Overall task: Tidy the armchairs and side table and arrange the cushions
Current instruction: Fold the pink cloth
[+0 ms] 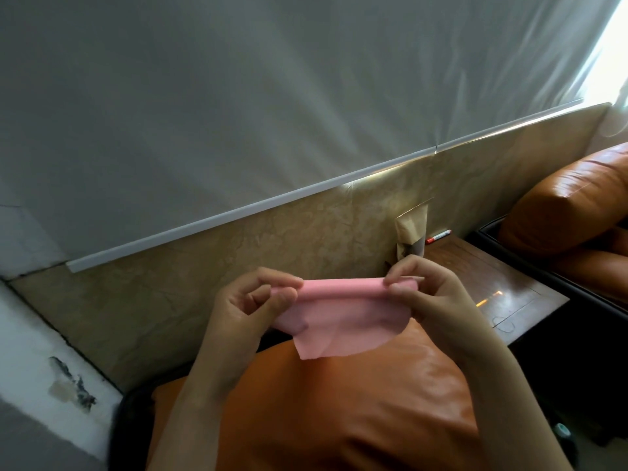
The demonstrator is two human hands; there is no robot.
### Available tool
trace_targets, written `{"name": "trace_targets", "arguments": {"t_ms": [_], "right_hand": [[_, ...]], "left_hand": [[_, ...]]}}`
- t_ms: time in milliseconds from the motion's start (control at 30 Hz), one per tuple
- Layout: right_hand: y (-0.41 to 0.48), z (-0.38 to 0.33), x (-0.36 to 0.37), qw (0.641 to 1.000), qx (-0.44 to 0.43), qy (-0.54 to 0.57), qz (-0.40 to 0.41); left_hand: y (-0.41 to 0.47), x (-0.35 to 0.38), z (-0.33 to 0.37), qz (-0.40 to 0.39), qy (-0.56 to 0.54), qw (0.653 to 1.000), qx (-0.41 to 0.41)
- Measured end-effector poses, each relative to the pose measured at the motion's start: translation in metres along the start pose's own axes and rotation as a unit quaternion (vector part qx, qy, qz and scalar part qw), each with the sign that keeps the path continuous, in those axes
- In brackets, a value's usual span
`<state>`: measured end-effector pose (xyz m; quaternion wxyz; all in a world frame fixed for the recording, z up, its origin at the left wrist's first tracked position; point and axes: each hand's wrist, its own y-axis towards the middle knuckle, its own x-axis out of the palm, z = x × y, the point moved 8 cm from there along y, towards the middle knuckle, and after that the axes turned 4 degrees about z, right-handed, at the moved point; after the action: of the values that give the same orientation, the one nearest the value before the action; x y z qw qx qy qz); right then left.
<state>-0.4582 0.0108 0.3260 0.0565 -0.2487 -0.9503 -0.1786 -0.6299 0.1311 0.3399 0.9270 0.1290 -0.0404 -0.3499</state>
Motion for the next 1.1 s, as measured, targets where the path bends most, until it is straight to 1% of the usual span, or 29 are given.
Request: {"name": "trace_targets", "arguments": {"t_ms": [100,200,300,433,567,700,800,900,1033,1100], "right_hand": [[0.001,0.000,-0.002,1.000,-0.005,-0.006,0.014],[0.000,0.003,-0.004,1.000,0.001,-0.007,0.002],[0.000,0.008,-0.009,0.999,0.020,-0.033,0.003],[0.000,0.007,-0.010,0.996,0.013,-0.083,0.007],[0.000,0.004,-0.009,0.995,-0.003,-0.099,-0.010],[0.001,0.004,-0.005,0.999,0.000,-0.052,0.000],[0.001,0.003,-0.003,0.998,-0.001,-0.058,-0.003],[0.000,0.003,-0.002,0.998,0.002,-0.058,-0.005],[-0.001,0.006,-0.001,0.999,0.012,-0.041,-0.017],[-0.001,0.008,-0.002,0.999,0.018,-0.028,-0.022]], "left_hand": [[0.000,0.001,0.001,0.008,0.022,1.000,0.004],[-0.001,0.001,0.004,0.016,0.023,1.000,0.003],[-0.001,-0.003,0.003,0.023,0.031,0.999,-0.002],[0.000,-0.003,0.003,0.006,0.062,0.998,0.012],[0.001,-0.002,0.003,-0.004,0.060,0.998,0.027],[0.002,0.002,-0.005,-0.004,0.021,1.000,-0.005],[0.003,0.005,-0.010,-0.018,0.015,0.999,-0.024],[0.003,0.006,-0.011,-0.022,0.036,0.999,-0.016],[0.003,0.006,-0.009,-0.017,0.023,1.000,-0.011],[0.003,0.005,-0.009,-0.013,0.038,0.999,0.000]]}}
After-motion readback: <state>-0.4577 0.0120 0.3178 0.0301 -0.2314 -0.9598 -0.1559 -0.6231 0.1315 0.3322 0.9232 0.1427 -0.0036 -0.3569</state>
